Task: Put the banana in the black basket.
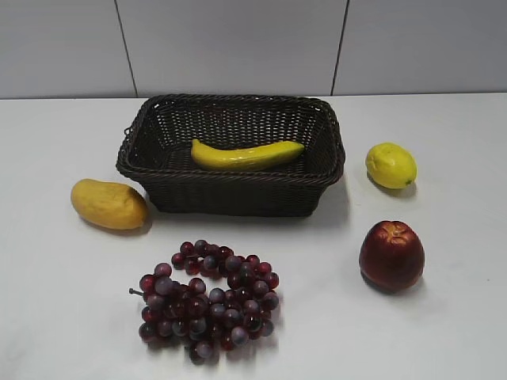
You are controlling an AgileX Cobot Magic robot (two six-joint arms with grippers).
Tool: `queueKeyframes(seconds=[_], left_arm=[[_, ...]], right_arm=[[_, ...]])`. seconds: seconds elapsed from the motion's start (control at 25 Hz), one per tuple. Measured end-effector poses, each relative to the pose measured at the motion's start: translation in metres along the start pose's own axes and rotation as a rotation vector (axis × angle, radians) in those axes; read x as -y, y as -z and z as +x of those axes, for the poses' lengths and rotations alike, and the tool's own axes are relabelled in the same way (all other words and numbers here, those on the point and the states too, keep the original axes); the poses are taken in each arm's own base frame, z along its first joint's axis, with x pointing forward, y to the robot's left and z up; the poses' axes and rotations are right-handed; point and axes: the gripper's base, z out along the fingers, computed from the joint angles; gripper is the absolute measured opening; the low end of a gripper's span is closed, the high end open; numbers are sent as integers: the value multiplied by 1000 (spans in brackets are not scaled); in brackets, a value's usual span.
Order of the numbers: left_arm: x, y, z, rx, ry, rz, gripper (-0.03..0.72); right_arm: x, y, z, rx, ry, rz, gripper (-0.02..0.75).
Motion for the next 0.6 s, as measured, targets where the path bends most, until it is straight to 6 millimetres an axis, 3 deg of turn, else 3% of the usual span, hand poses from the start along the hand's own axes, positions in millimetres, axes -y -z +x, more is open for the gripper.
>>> queueKeyframes(seconds=[0.32, 0.6], left_arm=[[4, 5, 44, 140, -1, 15, 542], [6, 21, 60, 295, -15, 13, 522]], right_arm=[[0, 0, 0, 0, 0, 0, 520], [0, 0, 0, 0, 0, 0, 520]])
